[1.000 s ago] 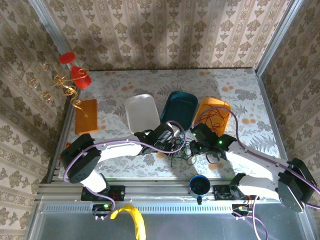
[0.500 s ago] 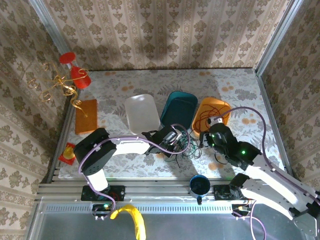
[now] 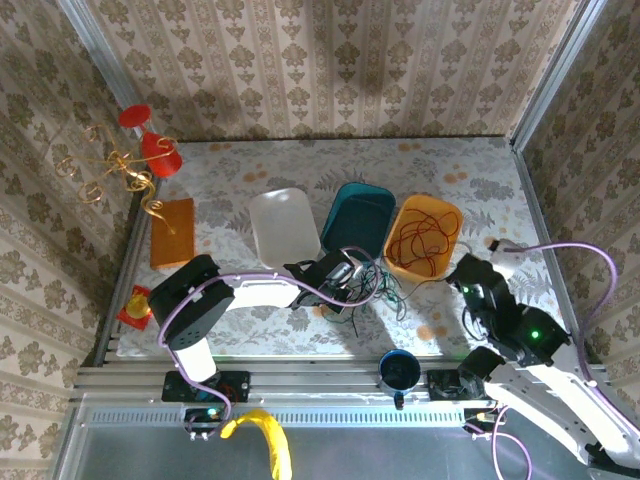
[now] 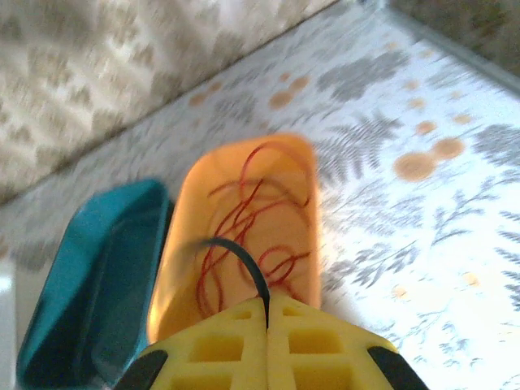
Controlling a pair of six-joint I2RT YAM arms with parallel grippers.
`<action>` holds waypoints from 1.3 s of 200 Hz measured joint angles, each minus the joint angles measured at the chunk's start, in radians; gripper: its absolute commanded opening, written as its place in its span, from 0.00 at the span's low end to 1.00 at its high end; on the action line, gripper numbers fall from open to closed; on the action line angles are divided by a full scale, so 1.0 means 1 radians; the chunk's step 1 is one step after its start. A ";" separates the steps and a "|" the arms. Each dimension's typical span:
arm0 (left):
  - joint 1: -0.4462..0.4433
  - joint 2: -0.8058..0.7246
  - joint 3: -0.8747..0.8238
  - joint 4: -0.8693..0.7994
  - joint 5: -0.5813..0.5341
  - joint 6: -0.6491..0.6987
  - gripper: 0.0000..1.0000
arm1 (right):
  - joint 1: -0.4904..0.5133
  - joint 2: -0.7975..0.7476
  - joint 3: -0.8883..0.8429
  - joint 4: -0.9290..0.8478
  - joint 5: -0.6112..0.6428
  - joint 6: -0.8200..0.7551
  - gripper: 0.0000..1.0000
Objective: Untangle the cables
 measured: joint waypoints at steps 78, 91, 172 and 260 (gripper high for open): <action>-0.011 -0.027 -0.050 0.061 -0.057 -0.043 0.00 | -0.157 0.060 0.148 -0.110 0.190 -0.064 0.09; -0.014 -0.036 -0.060 0.062 -0.077 -0.055 0.00 | -0.184 0.074 0.162 -0.111 0.205 -0.109 0.09; -0.014 -0.127 -0.150 0.049 -0.217 -0.094 0.00 | -0.206 0.224 0.199 -0.085 0.240 -0.383 0.09; -0.012 -0.266 -0.245 0.047 -0.357 -0.140 0.00 | -0.381 0.225 0.199 -0.056 0.308 -0.504 0.04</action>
